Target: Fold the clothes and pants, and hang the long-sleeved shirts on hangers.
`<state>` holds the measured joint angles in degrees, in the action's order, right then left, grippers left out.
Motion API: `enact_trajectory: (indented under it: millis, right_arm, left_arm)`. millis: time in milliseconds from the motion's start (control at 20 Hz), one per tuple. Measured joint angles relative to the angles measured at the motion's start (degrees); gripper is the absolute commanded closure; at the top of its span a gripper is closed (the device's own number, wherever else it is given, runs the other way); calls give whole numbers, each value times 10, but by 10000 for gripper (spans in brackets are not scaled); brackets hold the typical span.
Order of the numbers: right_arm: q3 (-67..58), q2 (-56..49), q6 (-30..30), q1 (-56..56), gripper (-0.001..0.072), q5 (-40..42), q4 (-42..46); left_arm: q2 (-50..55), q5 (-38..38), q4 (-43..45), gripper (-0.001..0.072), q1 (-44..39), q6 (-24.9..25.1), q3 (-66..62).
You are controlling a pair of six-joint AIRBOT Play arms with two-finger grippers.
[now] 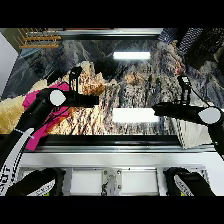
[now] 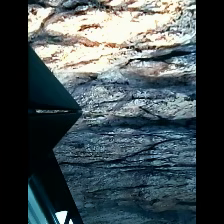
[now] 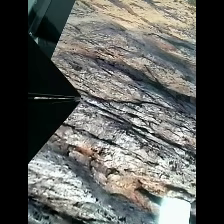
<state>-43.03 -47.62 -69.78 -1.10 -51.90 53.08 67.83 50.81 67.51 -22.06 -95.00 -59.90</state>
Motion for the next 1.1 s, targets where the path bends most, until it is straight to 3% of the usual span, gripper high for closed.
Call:
enact_trajectory:
  millis: [600, 700, 900, 1100]
  right_arm:
    - [0, 0, 0, 0, 690, 0, 0]
    - [0, 0, 0, 0, 690, 0, 0]
    - [0, 0, 0, 0, 690, 0, 0]
    - [0, 0, 0, 0, 690, 0, 0]
  left_arm:
    - [0, 0, 0, 684, 0, 0, 0]
    - [0, 1, 13, -13, 3, 8, -1]
    - [0, 21, 124, -4, 59, 10, -17]
    - [2, 40, 217, -5, 178, -13, 2]
